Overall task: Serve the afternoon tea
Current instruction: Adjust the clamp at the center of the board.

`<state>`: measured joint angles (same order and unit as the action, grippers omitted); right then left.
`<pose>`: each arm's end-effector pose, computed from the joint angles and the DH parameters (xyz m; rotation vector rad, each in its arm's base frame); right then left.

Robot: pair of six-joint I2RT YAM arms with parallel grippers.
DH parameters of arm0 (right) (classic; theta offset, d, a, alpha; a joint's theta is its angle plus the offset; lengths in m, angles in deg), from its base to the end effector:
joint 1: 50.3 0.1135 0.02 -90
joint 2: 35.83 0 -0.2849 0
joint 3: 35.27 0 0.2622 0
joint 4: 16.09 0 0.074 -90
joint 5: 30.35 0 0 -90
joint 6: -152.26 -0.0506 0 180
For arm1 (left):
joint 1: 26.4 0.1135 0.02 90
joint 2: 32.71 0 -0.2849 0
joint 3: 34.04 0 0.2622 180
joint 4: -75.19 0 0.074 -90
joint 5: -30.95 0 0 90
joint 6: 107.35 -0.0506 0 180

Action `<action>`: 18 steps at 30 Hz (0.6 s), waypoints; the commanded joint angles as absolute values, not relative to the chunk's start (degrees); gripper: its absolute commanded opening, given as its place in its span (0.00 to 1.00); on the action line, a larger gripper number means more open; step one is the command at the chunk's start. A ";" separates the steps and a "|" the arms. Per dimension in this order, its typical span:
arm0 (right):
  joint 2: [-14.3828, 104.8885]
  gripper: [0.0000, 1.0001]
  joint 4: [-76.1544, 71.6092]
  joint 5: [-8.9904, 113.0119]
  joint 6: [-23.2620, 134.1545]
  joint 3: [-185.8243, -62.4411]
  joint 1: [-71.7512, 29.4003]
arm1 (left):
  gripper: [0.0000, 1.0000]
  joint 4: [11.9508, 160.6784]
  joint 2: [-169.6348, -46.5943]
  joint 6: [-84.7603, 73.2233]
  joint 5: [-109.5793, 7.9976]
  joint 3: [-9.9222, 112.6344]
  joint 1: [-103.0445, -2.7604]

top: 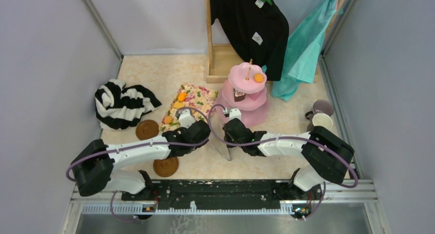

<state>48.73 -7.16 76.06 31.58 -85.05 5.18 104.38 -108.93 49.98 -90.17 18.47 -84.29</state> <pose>0.1800 0.2365 0.1629 -0.3602 2.3073 0.4350 0.1619 -0.2088 0.1912 -0.4116 2.3208 -0.3986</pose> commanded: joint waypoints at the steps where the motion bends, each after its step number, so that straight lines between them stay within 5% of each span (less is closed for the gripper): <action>1: 50.82 0.00 -2.37 82.83 33.38 -85.90 3.58 | 0.14 111.71 -105.59 49.79 -89.70 15.85 -85.68; 18: 52.06 0.00 -1.65 82.81 33.34 -86.20 3.10 | 0.14 116.25 -101.31 54.50 -90.41 11.31 -86.41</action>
